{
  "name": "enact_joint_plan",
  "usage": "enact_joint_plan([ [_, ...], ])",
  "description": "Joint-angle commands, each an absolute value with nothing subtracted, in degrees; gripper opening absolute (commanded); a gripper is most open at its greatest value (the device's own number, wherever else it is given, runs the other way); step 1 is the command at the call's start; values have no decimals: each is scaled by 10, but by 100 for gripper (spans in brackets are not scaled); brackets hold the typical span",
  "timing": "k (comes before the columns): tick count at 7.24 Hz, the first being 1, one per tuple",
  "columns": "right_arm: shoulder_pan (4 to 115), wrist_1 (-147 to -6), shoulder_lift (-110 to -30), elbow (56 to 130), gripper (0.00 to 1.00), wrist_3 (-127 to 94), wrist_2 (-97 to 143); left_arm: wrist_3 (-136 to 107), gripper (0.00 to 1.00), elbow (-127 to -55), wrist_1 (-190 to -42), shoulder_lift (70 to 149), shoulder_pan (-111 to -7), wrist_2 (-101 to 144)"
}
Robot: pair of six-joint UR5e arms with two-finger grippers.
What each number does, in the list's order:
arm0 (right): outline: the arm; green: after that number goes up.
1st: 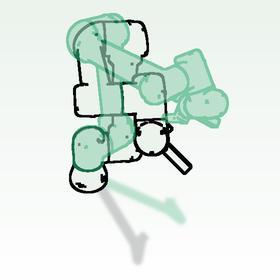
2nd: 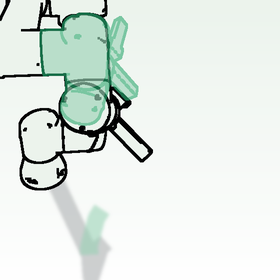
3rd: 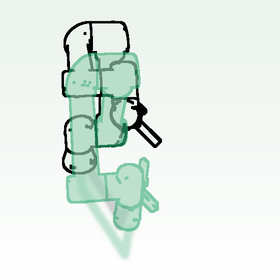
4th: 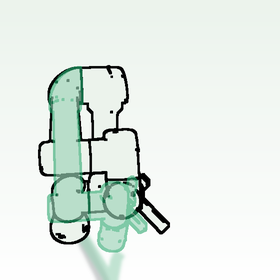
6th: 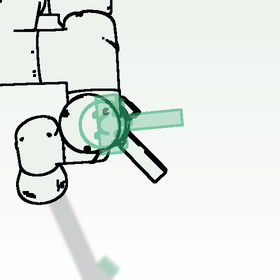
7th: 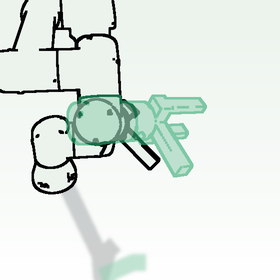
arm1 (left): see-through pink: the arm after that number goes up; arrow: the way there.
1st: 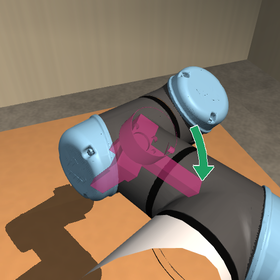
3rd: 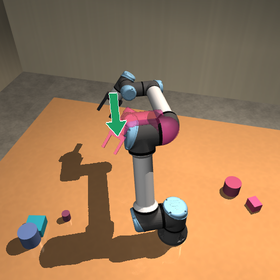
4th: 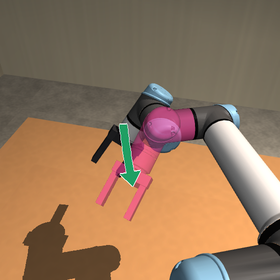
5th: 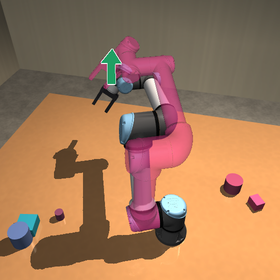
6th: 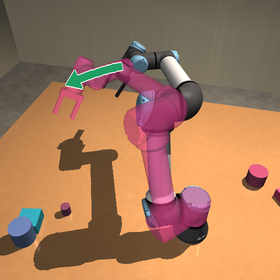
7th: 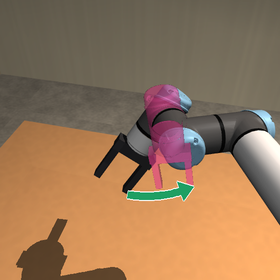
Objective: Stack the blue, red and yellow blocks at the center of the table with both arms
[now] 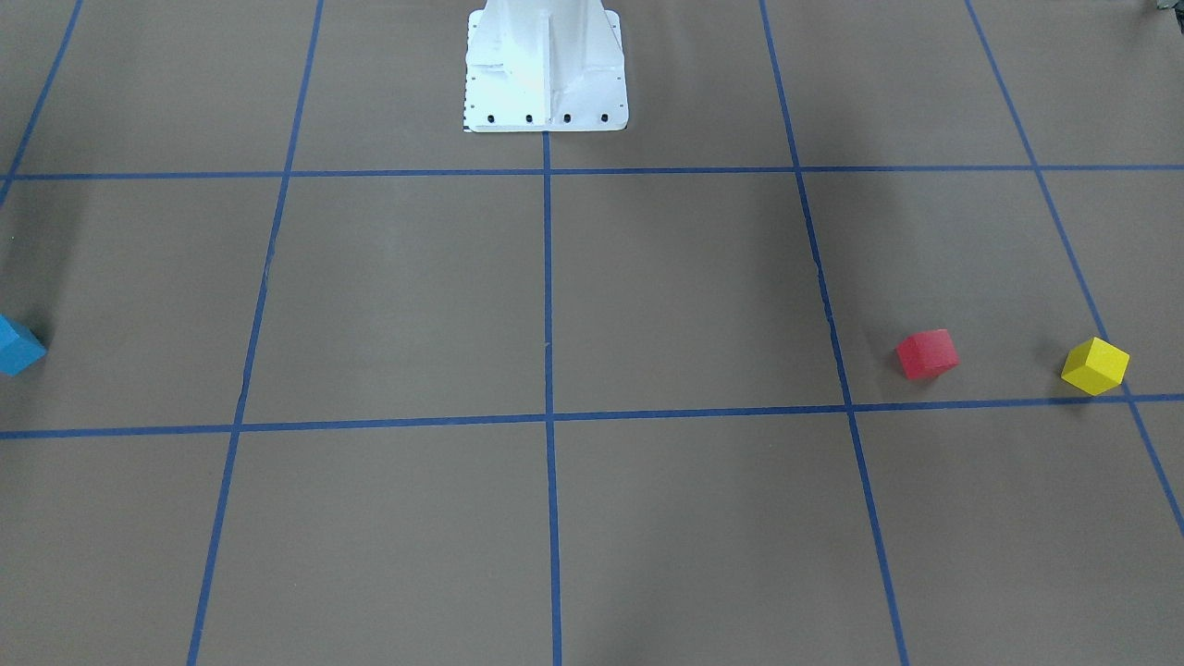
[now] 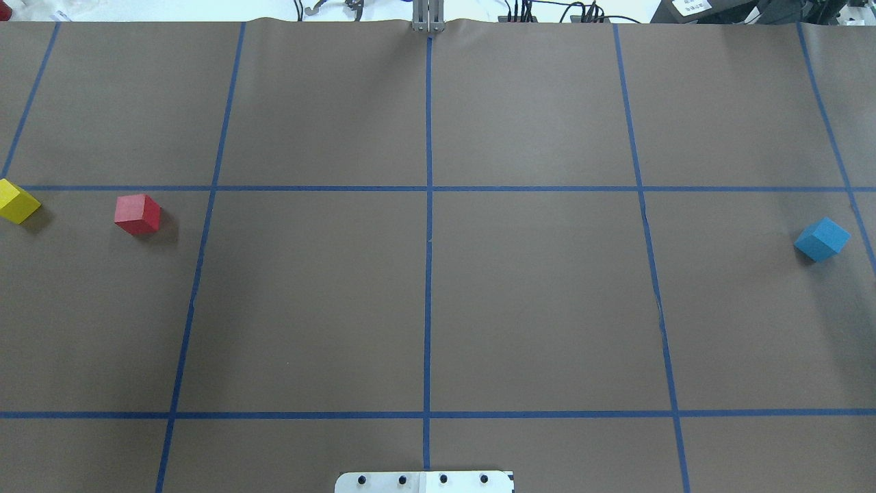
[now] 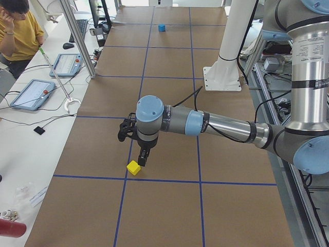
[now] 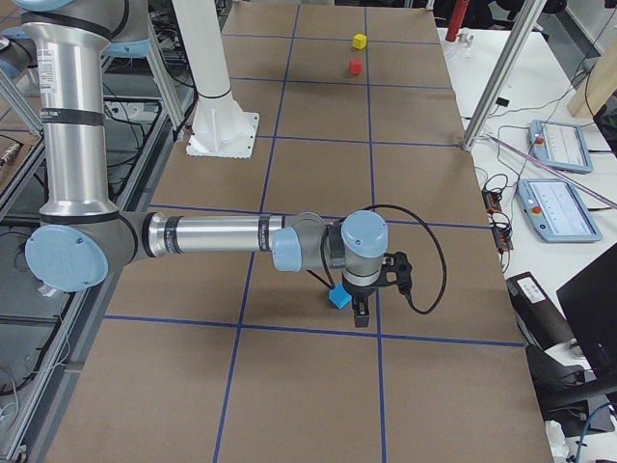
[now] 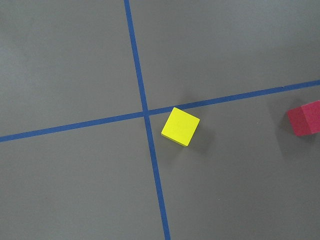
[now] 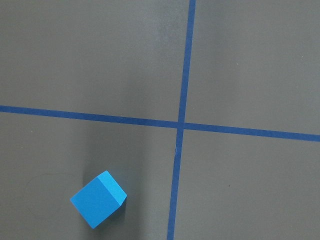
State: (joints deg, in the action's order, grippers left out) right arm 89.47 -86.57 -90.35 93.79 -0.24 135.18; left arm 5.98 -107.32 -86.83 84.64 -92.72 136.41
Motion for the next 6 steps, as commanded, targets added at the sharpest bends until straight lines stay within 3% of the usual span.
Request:
enact_joint_plan([
  [1, 895, -866, -903, 939, 100, -4, 1352, 60, 100, -1075, -869, 846, -927, 1365],
  [3, 876, -819, -894, 939, 100, -3, 1354, 61, 100, -1096, -875, 852, -926, 1364],
  [6, 723, -666, -893, 936, 100, 6, 1314, 45, 100, -1065, -1011, 855, -890, 1365],
])
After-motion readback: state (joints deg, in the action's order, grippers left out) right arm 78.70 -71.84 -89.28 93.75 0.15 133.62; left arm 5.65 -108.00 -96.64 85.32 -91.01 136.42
